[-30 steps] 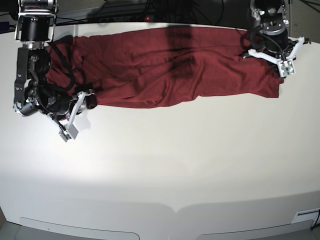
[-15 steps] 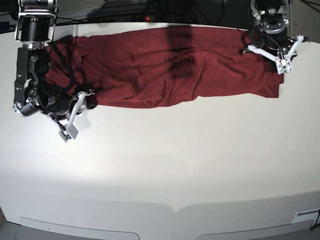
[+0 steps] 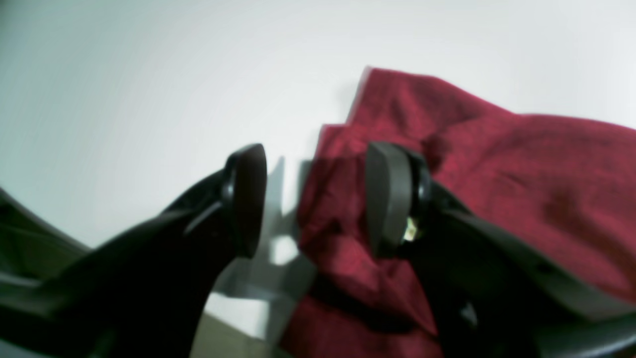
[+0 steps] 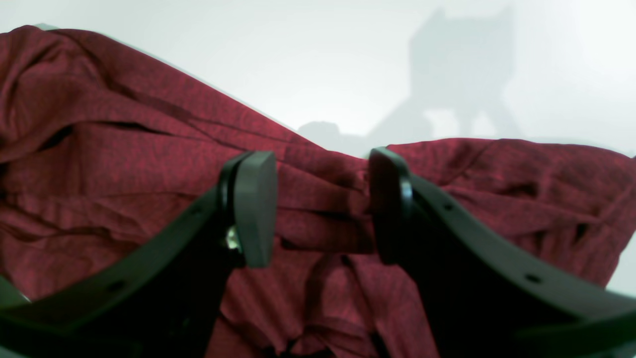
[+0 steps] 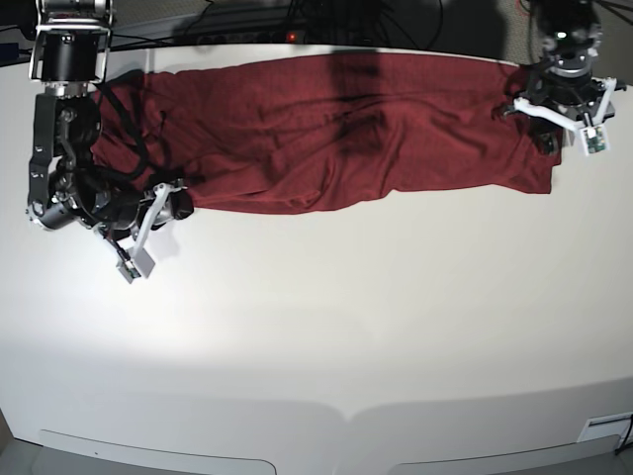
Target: Fold the T-shirt properly
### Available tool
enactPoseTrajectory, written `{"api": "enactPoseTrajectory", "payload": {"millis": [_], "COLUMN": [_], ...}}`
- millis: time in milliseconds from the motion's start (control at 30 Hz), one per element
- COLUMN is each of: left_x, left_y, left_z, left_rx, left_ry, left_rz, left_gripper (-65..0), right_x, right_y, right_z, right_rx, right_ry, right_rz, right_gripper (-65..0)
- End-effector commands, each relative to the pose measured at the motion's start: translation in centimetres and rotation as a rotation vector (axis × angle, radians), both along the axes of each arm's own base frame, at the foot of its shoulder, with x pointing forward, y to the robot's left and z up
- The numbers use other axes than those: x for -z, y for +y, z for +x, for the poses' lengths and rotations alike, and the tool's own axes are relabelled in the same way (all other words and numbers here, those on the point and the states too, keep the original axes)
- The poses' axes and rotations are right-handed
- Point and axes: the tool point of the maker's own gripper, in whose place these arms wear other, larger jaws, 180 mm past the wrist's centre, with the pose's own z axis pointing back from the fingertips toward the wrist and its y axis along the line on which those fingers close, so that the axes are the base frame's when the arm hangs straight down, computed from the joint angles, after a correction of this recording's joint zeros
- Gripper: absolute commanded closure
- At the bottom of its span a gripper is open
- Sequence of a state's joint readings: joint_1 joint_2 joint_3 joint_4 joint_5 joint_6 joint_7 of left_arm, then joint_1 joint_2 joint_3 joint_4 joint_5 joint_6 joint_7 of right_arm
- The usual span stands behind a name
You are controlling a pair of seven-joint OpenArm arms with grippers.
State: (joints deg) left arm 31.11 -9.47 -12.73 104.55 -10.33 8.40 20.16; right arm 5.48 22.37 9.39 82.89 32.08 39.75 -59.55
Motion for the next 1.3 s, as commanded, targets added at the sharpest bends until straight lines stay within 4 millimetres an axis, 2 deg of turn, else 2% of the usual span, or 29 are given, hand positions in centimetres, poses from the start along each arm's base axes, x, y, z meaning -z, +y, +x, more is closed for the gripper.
{"api": "enactPoseTrajectory", "payload": {"millis": [0,67,167,300,367,500,600,700,800,933,1100,1267], "left_x": [-1.3,-1.7,-2.4,-2.6,-2.4,-1.6,-1.0,-0.6,-0.1,1.4,3.4,3.6], "left_y": [1.0,1.1,1.0,0.3,0.7,3.0,4.8,5.5,5.4,5.2,5.5,4.6], "left_z": [0.5,0.7,0.7,0.2,-0.2,-0.4,-0.7,-1.0,-1.0,-1.0,-1.2,-1.8], "left_rx": [0.002,0.032,0.106,0.283,0.329,0.326,0.314,0.346,0.389,0.331,0.3,0.318], "left_ry": [-0.05,-0.073,-0.093,-0.02,0.043,0.091,0.093,0.103,0.112,0.129,0.204,0.251], "left_rz": [-0.001,-0.082,-0.165,-0.208,-0.208,-0.245,-0.355,-0.479,-0.598,-0.749,-0.777,-0.826], "left_gripper": [-27.6,-25.2,-25.1,-25.1,-25.1,-25.1,-25.1,-25.1,-25.1,-25.1,-25.1,-25.1], "right_x": [-1.9,-2.7,-3.6,-3.3,-3.0,-2.4,-2.0,-1.9,-1.9,-1.3,-0.7,-0.7], "right_y": [0.4,1.6,2.9,3.9,4.4,5.5,6.6,7.7,8.8,9.9,10.0,10.0], "right_z": [1.4,1.5,1.4,0.7,0.3,-0.3,-0.6,-0.6,-0.6,-0.7,-0.8,-0.7], "right_rx": [-0.002,-0.007,-0.019,-0.037,-0.043,-0.045,-0.053,-0.055,-0.057,-0.058,-0.055,-0.054], "right_ry": [-0.069,-0.082,-0.082,-0.043,-0.023,-0.006,0.014,0.015,0.014,0.024,0.034,0.031], "right_rz": [0.048,0.134,0.226,0.262,0.266,0.293,0.306,0.327,0.354,0.346,0.311,0.312], "right_gripper": [-30.1,-30.1,-30.1,-30.1,-30.1,-30.1,-30.1,-30.1,-30.1,-30.1,-30.1,-30.1]}}
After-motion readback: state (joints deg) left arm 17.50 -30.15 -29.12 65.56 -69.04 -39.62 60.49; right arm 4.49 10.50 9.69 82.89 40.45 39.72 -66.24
